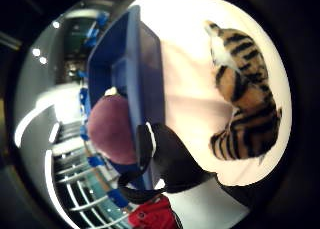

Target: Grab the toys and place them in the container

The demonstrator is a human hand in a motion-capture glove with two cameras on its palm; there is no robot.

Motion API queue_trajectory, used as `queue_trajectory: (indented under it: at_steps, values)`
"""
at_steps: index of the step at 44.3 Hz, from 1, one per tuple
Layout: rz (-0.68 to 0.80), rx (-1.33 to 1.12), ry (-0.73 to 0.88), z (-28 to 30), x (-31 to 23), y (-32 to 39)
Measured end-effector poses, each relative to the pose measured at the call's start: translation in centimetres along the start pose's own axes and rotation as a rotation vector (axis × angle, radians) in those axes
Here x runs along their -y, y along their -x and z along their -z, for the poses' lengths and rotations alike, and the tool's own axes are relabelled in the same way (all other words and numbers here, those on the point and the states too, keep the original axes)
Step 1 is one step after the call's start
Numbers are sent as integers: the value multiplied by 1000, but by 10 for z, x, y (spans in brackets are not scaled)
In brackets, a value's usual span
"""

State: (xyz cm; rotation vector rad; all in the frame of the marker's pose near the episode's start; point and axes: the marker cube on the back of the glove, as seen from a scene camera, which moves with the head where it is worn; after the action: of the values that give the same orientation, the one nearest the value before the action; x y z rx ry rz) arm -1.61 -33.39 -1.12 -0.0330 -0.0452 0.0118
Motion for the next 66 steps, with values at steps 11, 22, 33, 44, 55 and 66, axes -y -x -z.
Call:
queue_trajectory:
  at_steps: [11, 22, 33, 44, 55, 66]
  values:
    - [-11, -56, 52, -49, 17, 1]
    - [-10, -152, -81, -53, 16, -4]
    - [-4, -99, -107, -5, -1, -2]
    - [17, -125, -226, 88, -31, 14]
    - [238, -94, -269, 140, -65, 99]
    - [350, -40, -306, 150, -84, 195]
